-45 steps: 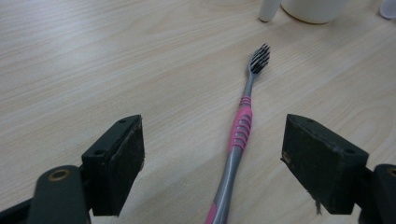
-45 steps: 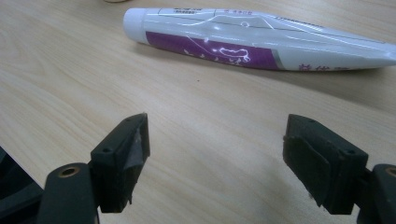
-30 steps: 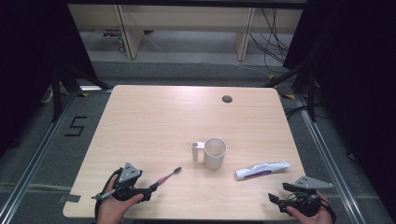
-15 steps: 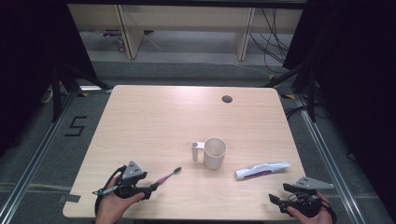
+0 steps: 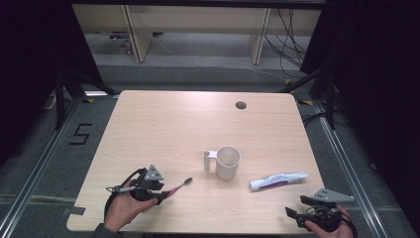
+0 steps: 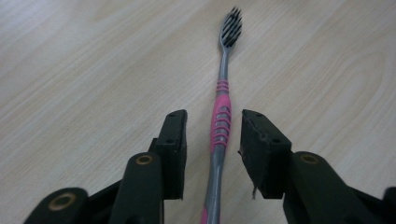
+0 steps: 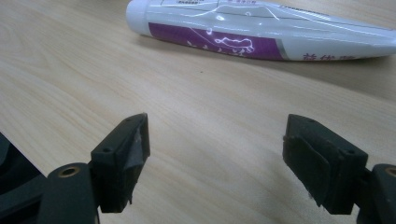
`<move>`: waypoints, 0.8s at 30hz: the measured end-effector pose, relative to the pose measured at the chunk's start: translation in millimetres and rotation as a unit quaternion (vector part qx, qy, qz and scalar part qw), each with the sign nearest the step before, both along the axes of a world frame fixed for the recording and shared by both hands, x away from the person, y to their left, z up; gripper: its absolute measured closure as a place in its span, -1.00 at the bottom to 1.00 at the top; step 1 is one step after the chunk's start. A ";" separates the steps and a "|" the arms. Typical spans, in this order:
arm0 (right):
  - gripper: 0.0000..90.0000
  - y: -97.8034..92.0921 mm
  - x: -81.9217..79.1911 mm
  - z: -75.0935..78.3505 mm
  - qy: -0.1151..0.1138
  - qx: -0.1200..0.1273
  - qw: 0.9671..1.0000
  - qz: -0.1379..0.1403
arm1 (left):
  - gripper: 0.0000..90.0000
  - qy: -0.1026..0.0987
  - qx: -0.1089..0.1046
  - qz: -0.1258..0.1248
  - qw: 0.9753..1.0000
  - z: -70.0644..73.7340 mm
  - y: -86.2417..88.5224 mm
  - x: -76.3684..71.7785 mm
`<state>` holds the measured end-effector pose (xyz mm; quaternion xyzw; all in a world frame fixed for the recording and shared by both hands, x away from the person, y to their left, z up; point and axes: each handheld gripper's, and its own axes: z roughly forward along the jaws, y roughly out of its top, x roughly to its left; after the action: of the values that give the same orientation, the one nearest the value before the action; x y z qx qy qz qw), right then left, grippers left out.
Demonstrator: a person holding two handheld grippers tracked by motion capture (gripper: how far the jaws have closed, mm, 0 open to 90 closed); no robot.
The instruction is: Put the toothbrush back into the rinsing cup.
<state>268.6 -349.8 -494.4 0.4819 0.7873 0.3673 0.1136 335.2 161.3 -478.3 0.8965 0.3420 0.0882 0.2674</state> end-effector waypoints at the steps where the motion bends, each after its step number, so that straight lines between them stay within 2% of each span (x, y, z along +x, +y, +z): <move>1: -0.47 -0.9 1.0 -0.4 -0.006 -0.004 1.000 0.006 | 0.43 0.006 0.008 -0.002 1.000 -0.5 -2.1 1.4; 2: -0.47 -1.8 1.9 -0.6 -0.012 -0.007 1.000 0.011 | 0.44 0.009 0.019 -0.005 1.000 -1.0 -3.5 3.2; 3: -0.47 -0.7 0.9 -0.2 -0.006 -0.003 1.000 0.005 | 0.46 0.016 0.025 -0.007 1.000 -0.9 -5.1 3.8; 4: -0.47 -2.1 2.1 -0.2 -0.017 -0.013 1.000 0.012 | 0.47 0.027 0.028 -0.006 0.999 -0.6 -6.2 4.3; 5: -0.47 -2.6 2.8 -0.6 -0.019 -0.013 1.000 0.017 | 0.48 0.029 0.034 -0.012 0.999 -0.2 -6.6 6.0; 7: -0.47 -0.9 0.9 0.3 -0.007 -0.007 1.000 0.007 | 0.50 0.034 0.045 -0.018 0.998 0.1 -7.7 8.1; 8: -0.47 -0.8 1.3 0.2 -0.010 -0.008 1.000 0.011 | 0.50 0.041 0.042 -0.012 0.998 -0.8 -9.0 7.9; 9: -0.47 -0.6 2.3 -0.8 -0.009 -0.004 1.000 0.019 | 0.51 0.045 0.046 -0.014 0.998 -1.0 -9.9 8.7; 11: -0.47 -1.0 2.0 -0.5 -0.016 -0.017 1.000 0.019 | 0.54 0.054 0.053 -0.018 0.997 -2.0 -11.8 10.7; 12: -0.47 -0.2 2.1 -0.8 -0.014 -0.012 1.000 0.021 | 0.56 0.060 0.056 -0.015 0.997 -2.5 -13.1 10.9; 13: -0.47 -0.3 2.6 -0.9 -0.018 -0.013 0.999 0.025 | 0.58 0.061 0.062 -0.023 0.996 -2.2 -13.5 12.7; 15: -0.47 0.6 2.0 -0.4 -0.004 -0.008 1.000 0.025 | 0.61 0.067 0.068 -0.021 0.995 -1.7 -15.3 14.0; 16: -0.47 2.2 0.2 0.3 0.004 -0.006 1.000 0.014 | 0.61 0.071 0.072 -0.027 0.995 -1.1 -15.7 15.8; 17: -0.47 2.3 0.3 0.5 0.003 -0.007 1.000 0.015 | 0.62 0.073 0.073 -0.030 0.994 -0.8 -15.9 17.1; 18: -0.47 0.8 2.4 0.0 -0.015 -0.016 0.999 0.025 | 0.63 0.075 0.076 -0.030 0.994 -0.6 -16.4 18.4; 19: -0.47 0.8 2.4 0.0 -0.015 -0.018 0.999 0.025 | 0.65 0.080 0.074 -0.025 0.994 -0.7 -17.2 18.6; 20: -0.47 0.7 2.4 -0.2 -0.014 -0.018 0.999 0.026 | 0.66 0.081 0.078 -0.033 0.993 -0.4 -17.4 20.6; 24: -0.47 0.2 1.9 0.5 -0.015 -0.018 0.999 0.027 | 0.68 0.098 0.083 -0.036 0.991 -0.5 -21.5 24.3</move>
<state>270.5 -349.7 -493.8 0.4526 0.8049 0.3633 0.1239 359.5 139.8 -478.8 0.9317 0.3251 0.0184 0.1608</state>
